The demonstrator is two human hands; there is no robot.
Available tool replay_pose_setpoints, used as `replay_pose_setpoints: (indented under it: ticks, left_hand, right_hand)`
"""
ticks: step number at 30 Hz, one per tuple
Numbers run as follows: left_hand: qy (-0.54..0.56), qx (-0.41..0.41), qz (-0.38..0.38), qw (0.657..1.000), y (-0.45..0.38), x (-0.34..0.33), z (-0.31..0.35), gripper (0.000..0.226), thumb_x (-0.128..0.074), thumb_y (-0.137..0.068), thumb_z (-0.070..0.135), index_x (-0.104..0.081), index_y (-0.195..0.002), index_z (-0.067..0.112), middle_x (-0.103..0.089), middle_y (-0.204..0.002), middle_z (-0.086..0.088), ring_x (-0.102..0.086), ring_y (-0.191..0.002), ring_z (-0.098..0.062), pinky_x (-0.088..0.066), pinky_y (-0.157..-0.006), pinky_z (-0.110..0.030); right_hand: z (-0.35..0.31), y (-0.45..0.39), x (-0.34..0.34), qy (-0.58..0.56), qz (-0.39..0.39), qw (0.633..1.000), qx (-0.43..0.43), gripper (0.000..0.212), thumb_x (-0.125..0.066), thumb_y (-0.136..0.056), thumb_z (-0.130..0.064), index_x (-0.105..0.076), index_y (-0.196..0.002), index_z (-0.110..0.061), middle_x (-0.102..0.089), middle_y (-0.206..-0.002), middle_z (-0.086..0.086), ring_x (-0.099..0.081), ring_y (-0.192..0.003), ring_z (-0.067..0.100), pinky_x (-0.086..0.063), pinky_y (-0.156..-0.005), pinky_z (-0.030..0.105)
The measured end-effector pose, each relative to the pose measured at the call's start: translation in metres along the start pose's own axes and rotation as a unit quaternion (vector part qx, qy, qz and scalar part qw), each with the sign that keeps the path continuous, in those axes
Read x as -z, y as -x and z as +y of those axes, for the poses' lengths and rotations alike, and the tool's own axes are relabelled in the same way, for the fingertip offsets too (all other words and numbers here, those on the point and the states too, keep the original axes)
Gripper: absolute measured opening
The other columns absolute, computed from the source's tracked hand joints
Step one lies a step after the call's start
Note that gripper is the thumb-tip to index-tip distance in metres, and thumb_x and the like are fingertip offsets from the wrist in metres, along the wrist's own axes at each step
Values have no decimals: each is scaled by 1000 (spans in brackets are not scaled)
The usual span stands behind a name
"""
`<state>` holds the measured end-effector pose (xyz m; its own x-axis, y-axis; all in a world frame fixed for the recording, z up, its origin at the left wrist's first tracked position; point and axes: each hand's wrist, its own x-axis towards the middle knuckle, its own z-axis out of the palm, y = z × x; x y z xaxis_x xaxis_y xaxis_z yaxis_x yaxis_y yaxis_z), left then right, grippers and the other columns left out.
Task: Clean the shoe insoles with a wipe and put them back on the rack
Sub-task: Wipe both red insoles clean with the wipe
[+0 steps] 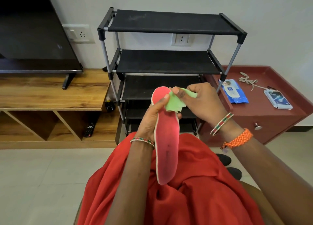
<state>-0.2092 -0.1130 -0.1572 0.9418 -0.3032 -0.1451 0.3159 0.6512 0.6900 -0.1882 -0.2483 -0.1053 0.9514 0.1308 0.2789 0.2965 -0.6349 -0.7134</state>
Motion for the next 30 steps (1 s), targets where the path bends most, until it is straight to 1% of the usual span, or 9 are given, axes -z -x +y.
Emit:
replay_pose_setpoints:
  ticks: [4,7,11,13,16,19,22,26,30]
  left_hand:
    - [-4,-12,21,1000,-1,-6,1,34,-59,-81,22,-59,-112,10,-64,-75,-6,-56,-52,-12,-49,-53,-23]
    - [22,0,37,999,-1,-7,1,25,-58,-83,22,-61,-105,10,-57,-66,-4,-51,-49,-9,-48,-51,-21]
    - [-2,10,98,995,-3,-4,1,31,-63,-84,25,-58,-105,3,-54,-64,-8,-54,-51,-15,-50,-50,-22]
    - [-8,-12,116,993,-5,-3,0,49,-70,-79,26,-55,-114,-5,-59,-83,-20,-60,-70,-26,-54,-67,-29]
    - [5,-33,93,995,-2,-7,0,76,-75,-74,33,-45,-131,-8,-53,-116,-26,-54,-104,-35,-44,-94,-43]
    - [-28,-28,61,997,1,-7,3,75,-71,-76,50,-51,-125,-4,-62,-103,-26,-62,-90,-30,-52,-85,-38]
    - [-76,-51,62,994,3,-4,5,59,-65,-77,47,-56,-116,4,-64,-70,-6,-62,-59,-15,-55,-58,-26]
    - [-106,-108,77,986,4,-9,3,45,-65,-76,33,-57,-111,6,-61,-70,-8,-60,-60,-16,-54,-54,-25]
    - [-146,-134,83,977,3,-13,-1,41,-67,-75,28,-57,-108,6,-59,-68,-10,-57,-56,-16,-52,-52,-27]
  right_hand:
    - [-1,-3,2,-105,-44,992,-61,84,-45,-78,-65,-56,-69,17,-46,-52,15,-41,-47,15,-32,-46,24]
    - [3,-4,6,-156,-52,977,-133,73,-38,-91,-56,-62,-75,11,-52,-53,10,-48,-47,15,-39,-48,25]
    - [9,1,8,-38,63,997,14,30,-55,-90,-44,-63,-94,-15,-66,-87,2,-60,-80,12,-47,-69,21]
    - [1,9,9,-40,46,994,88,27,-63,-82,-45,-62,-94,-21,-64,-92,-4,-58,-89,10,-45,-77,22]
    - [-6,16,2,112,-20,984,139,31,-62,-71,-49,-63,-91,-26,-62,-90,-12,-55,-91,10,-44,-83,33]
    - [-3,13,1,0,-7,996,86,6,-68,-76,-20,-67,-82,-20,-66,-78,-8,-63,-74,8,-52,-71,29]
    - [-1,9,5,-63,-10,997,32,9,-67,-78,-8,-68,-84,-14,-69,-75,-3,-65,-69,10,-52,-63,20]
    - [0,7,7,-128,-37,991,-14,12,-63,-84,-20,-71,-82,-13,-71,-75,0,-66,-73,12,-53,-72,26]
    - [-1,4,7,-101,-36,994,-30,29,-65,-81,-40,-69,-78,-11,-67,-66,-1,-60,-58,2,-46,-56,16]
